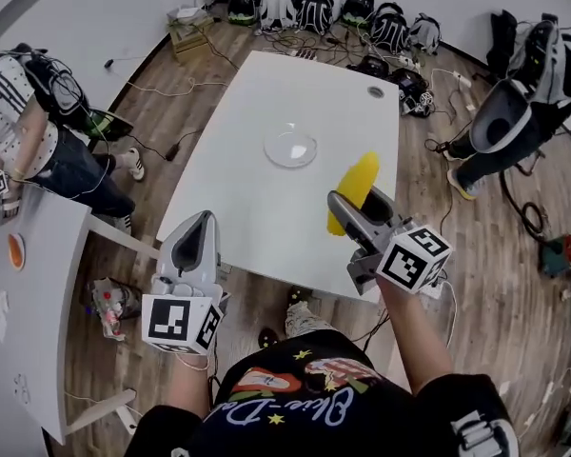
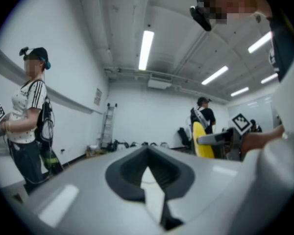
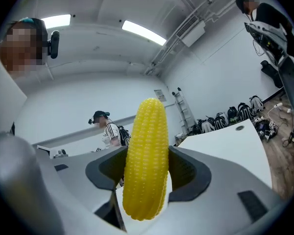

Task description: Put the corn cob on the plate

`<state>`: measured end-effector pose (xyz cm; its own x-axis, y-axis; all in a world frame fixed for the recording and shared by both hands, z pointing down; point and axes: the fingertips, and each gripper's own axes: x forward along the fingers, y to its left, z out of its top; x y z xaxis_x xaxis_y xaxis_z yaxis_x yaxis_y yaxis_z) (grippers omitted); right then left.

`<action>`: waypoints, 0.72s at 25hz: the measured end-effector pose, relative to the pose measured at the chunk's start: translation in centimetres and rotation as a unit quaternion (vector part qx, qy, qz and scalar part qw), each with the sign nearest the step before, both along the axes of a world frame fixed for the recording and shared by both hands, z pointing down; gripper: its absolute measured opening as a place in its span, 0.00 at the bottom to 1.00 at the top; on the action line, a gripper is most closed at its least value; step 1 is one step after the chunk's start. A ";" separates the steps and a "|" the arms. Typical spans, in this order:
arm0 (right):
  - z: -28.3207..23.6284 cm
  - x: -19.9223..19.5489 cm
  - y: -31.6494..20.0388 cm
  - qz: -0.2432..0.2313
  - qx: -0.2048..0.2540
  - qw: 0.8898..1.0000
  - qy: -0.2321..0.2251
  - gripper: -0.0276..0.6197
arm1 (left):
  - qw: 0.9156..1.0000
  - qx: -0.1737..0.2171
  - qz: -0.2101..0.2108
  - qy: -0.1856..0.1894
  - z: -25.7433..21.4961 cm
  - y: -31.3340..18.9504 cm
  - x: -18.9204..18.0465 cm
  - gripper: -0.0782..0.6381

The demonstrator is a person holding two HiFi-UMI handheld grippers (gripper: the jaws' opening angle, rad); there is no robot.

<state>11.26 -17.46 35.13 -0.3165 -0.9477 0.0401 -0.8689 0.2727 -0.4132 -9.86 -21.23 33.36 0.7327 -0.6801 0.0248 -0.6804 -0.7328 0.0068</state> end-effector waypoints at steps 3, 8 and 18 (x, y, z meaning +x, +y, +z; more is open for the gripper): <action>1.7 1.6 -5.4 -0.013 -0.026 0.999 0.015 0.45 | 1.000 0.017 -0.015 -0.003 -1.3 -4.3 0.7 0.09; 5.2 4.1 -12.3 -0.040 -0.063 0.996 0.058 0.45 | 0.999 0.026 -0.027 -0.011 -1.6 -8.2 3.4 0.09; 14.4 4.5 -21.2 -0.083 -0.208 0.967 0.124 0.45 | 0.999 -0.036 -0.037 -0.017 2.4 -12.0 3.0 0.09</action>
<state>15.75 -38.69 49.57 -0.3947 -0.7707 0.5002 -0.9136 0.2717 -0.3024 -6.81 -33.25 35.79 0.6788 -0.7275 0.0999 -0.7330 -0.6794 0.0337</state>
